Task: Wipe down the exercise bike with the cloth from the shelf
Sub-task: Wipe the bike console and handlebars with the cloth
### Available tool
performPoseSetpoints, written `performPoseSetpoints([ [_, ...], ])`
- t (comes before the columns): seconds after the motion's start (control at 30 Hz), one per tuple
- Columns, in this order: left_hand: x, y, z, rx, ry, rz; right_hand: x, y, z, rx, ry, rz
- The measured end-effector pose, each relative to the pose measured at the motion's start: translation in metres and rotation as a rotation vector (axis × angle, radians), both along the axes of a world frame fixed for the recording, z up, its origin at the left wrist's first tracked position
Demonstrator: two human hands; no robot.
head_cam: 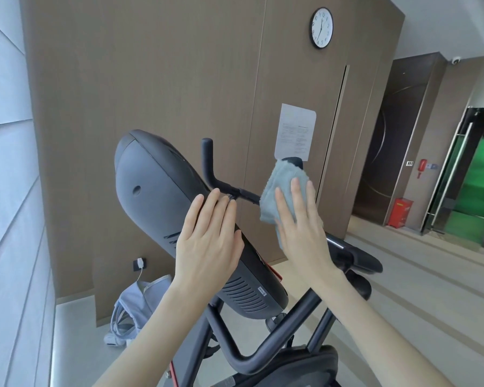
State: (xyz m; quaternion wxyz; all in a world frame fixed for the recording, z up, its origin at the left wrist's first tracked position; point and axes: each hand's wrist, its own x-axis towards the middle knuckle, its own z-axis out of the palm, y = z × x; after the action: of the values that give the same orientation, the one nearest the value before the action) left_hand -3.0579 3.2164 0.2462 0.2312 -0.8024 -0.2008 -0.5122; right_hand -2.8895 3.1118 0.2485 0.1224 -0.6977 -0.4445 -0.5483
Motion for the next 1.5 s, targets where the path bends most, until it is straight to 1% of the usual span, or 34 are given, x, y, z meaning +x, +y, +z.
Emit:
performPoseSetpoints([
  [0.07,-0.001,0.001,0.0,0.004,0.002,-0.002,0.001,-0.002,0.002,-0.042,-0.053,-0.029],
  [0.2,-0.001,0.002,0.0,0.015,0.003,-0.008,0.0,0.006,0.038,-0.109,-0.139,-0.104],
  [0.33,0.001,0.002,-0.001,0.023,0.001,-0.001,-0.003,0.011,0.06,-0.091,-0.156,-0.076],
  [0.43,0.001,0.002,-0.001,0.023,-0.01,-0.005,-0.002,0.006,0.048,-0.099,-0.155,0.009],
  [0.5,0.001,0.001,0.0,0.019,-0.011,-0.004,0.004,-0.003,0.033,-0.141,-0.179,0.052],
  [0.6,0.001,0.001,-0.001,0.011,-0.006,-0.002,0.014,-0.019,0.002,-0.21,-0.254,0.093],
  [0.7,0.001,0.0,-0.001,0.007,0.0,0.006,0.022,-0.032,-0.019,-0.279,-0.29,0.094],
  [0.8,0.001,0.001,-0.001,0.011,0.002,0.008,0.025,-0.036,-0.019,-0.297,-0.302,0.099],
  [0.9,0.002,0.002,-0.001,0.023,0.002,0.017,0.02,-0.027,0.003,-0.269,-0.299,0.092],
  [1.0,0.004,0.002,-0.002,0.029,-0.008,0.016,0.007,-0.009,0.04,-0.185,-0.257,0.036],
  [1.07,0.005,0.003,-0.003,0.029,-0.011,0.019,-0.001,0.002,0.064,-0.123,-0.195,0.068],
  [1.2,0.005,0.003,-0.004,0.024,-0.007,0.024,-0.005,0.015,0.092,-0.094,0.027,0.095],
  [1.37,0.006,0.003,-0.005,0.006,0.005,0.03,-0.004,0.019,0.092,0.063,0.175,0.265],
  [1.5,0.006,0.004,-0.005,0.008,0.005,0.017,-0.006,0.021,0.078,0.193,0.206,0.289],
])
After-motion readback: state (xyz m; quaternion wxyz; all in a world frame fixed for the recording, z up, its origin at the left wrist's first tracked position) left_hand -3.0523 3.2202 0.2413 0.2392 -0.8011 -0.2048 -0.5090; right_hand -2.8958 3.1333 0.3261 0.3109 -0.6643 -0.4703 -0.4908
